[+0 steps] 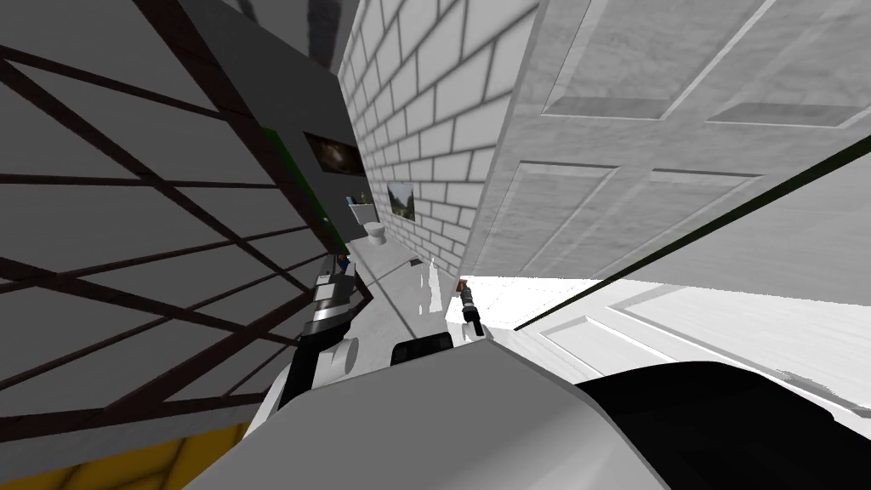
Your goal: Push the door open
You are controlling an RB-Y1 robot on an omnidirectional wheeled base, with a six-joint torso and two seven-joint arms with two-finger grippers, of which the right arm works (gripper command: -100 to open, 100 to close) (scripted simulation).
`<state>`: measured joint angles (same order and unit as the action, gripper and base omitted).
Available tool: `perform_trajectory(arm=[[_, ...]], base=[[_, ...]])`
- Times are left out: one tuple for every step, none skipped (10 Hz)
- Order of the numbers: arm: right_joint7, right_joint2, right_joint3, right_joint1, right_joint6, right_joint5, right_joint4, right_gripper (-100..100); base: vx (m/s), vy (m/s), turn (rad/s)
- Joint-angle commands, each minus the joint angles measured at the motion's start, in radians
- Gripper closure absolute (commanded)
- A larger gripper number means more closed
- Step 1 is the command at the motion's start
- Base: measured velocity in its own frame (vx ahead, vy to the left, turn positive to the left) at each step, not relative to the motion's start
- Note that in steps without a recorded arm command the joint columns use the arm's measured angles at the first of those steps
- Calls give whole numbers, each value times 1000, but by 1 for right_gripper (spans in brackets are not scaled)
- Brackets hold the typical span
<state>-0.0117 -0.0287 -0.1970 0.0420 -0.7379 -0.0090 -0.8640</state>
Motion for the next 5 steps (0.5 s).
perform_trajectory(arm=[[6, 0, -24, 3, 2, -11, -9, 100], [10, 8, -36, 2, 3, -17, -8, 100], [12, 14, -43, 1, 3, -21, -8, 100], [10, 13, -34, 7, 3, -17, -4, 100], [14, -1, -53, 5, 2, -26, -4, 100]], base=[[201, 69, -71], [205, 51, -66], [208, 61, -71], [93, 28, -30], [125, 18, -33]])
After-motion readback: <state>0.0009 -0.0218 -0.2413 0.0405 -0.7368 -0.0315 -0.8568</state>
